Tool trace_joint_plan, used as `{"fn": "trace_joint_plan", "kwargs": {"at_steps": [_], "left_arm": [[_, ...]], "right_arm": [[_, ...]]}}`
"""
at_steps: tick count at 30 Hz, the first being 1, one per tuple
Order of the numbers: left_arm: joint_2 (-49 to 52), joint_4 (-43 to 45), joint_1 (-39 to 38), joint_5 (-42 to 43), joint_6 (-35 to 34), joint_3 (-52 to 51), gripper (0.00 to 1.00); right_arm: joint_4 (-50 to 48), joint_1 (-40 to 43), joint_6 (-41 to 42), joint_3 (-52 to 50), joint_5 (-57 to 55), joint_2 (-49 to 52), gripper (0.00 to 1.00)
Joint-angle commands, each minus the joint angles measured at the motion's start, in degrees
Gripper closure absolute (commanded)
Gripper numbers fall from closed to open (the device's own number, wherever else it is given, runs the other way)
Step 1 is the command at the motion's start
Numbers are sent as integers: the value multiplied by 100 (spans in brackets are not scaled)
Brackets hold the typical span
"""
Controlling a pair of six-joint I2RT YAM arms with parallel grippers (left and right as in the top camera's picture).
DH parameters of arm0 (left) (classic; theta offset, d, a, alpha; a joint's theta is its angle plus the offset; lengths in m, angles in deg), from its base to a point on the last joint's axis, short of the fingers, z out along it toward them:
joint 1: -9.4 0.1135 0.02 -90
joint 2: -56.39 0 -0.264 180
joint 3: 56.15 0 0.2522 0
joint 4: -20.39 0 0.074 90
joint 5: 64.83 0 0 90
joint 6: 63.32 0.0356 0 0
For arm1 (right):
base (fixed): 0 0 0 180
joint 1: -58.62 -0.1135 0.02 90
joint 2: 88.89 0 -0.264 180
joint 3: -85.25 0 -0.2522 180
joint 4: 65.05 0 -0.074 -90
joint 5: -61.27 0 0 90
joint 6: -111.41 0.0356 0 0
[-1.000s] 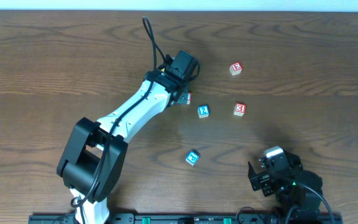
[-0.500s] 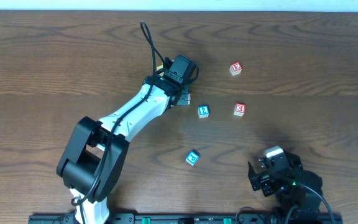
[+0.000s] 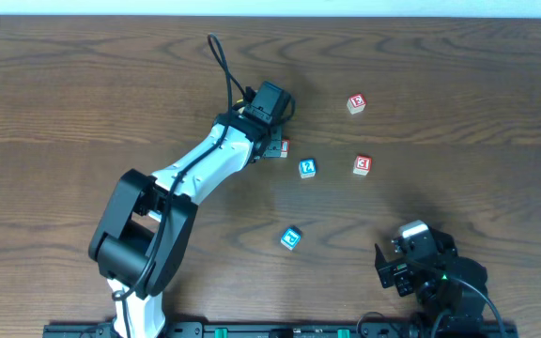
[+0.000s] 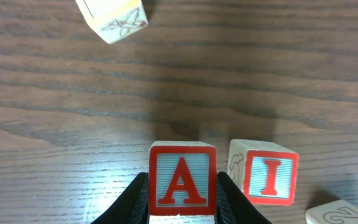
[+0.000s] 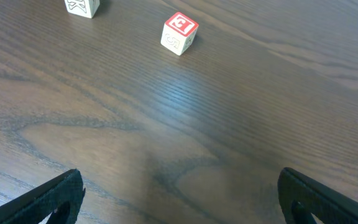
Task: Spell out Ai2
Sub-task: 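Carry the A block and place it left of the I block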
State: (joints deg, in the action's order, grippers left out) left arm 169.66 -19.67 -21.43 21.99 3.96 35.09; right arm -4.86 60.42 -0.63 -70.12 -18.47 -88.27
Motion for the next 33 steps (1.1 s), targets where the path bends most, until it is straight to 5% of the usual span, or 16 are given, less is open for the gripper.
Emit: {"fn": "trace_joint_plan", "kwargs": {"at_steps": [1,16,33], "left_arm": [[197,31,33,155,-66,-48,94],[271,90,44,129,-177,-50,94],[271,90,44,129,-177,-48,70]], "right_arm": [[7,26,-74,-55,7,-31,1],[7,26,-74,-55,7,-31,1],[7,26,-74,-55,7,-31,1]]}}
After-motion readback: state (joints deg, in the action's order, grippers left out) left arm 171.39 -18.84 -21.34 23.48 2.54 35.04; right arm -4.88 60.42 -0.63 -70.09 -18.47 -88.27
